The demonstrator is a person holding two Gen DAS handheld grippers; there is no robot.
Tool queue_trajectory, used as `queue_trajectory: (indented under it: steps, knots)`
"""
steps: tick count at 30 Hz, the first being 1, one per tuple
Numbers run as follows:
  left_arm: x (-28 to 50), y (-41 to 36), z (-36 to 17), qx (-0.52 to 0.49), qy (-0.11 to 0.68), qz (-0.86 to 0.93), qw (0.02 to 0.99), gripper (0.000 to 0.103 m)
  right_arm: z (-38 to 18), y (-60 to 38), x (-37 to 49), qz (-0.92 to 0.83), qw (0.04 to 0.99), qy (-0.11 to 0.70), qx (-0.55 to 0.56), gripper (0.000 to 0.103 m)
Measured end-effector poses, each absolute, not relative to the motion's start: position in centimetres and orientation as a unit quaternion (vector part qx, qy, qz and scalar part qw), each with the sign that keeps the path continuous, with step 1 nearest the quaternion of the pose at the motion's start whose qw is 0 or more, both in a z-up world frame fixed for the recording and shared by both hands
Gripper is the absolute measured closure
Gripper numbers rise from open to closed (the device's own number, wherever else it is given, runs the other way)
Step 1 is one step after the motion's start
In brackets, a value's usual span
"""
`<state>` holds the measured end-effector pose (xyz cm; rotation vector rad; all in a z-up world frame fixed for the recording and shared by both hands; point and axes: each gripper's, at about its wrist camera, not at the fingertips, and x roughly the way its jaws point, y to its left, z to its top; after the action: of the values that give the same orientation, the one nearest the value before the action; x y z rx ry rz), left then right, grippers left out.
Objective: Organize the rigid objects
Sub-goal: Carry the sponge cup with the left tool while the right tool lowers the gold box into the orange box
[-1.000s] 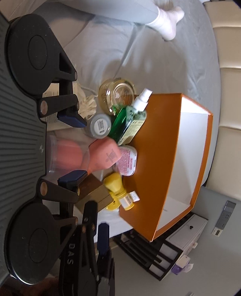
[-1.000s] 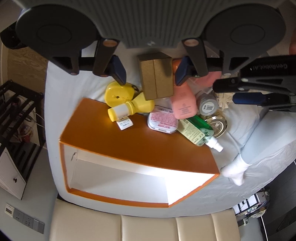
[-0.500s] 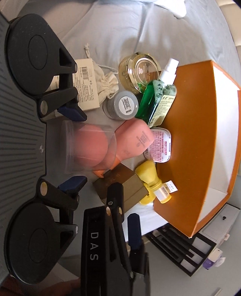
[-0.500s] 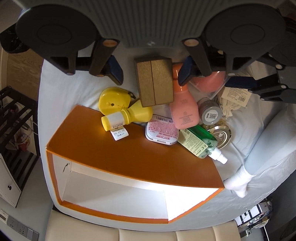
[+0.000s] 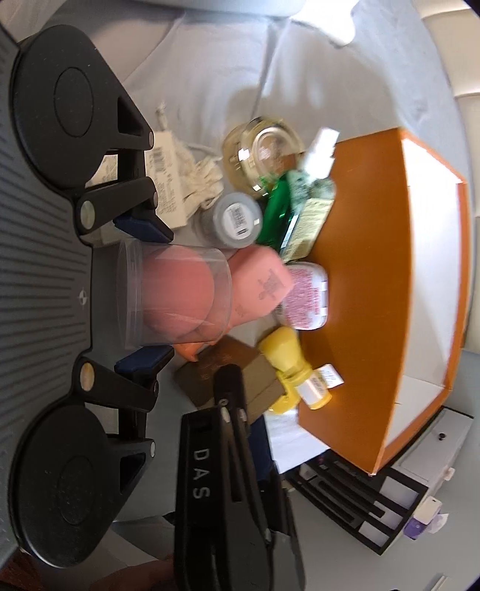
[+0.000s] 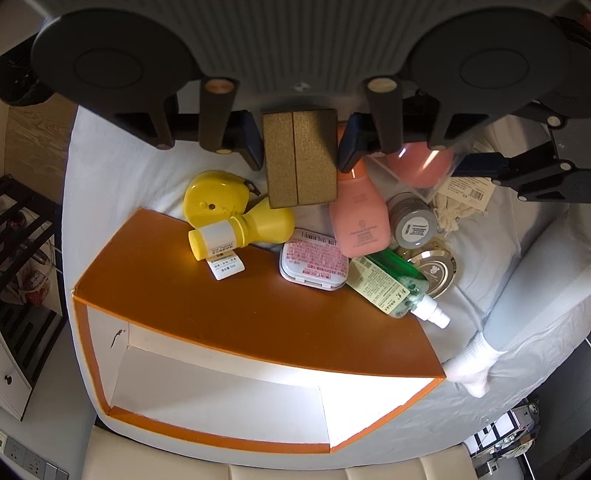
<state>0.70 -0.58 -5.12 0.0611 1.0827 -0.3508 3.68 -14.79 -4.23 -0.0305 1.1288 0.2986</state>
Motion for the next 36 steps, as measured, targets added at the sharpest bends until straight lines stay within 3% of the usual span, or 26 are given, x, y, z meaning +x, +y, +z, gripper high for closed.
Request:
queue_trajectory:
  steps: [17, 27, 30, 36]
  knots:
    - [-1.1, 2.1, 3.8, 0.039, 0.446, -0.137, 0.884, 0.034, 4.5, -17.5, 4.0, 0.186, 0.853, 0.479, 0.089, 0.059]
    - [7.9, -4.8, 11.1, 0.332, 0.478, -0.260, 0.770, 0.034, 9.9, -19.8, 9.2, 0.189, 0.849, 0.482, 0.108, 0.059]
    - [11.1, -7.0, 10.1, 0.420, 0.469, -0.285, 0.723, 0.034, 10.8, -20.4, 12.2, 0.177, 0.855, 0.471, 0.123, 0.059]
    - [18.8, -6.9, 4.3, 0.400, 0.540, -0.307, 0.673, 0.034, 6.8, -19.1, 20.1, 0.152, 0.845, 0.490, 0.151, 0.059]
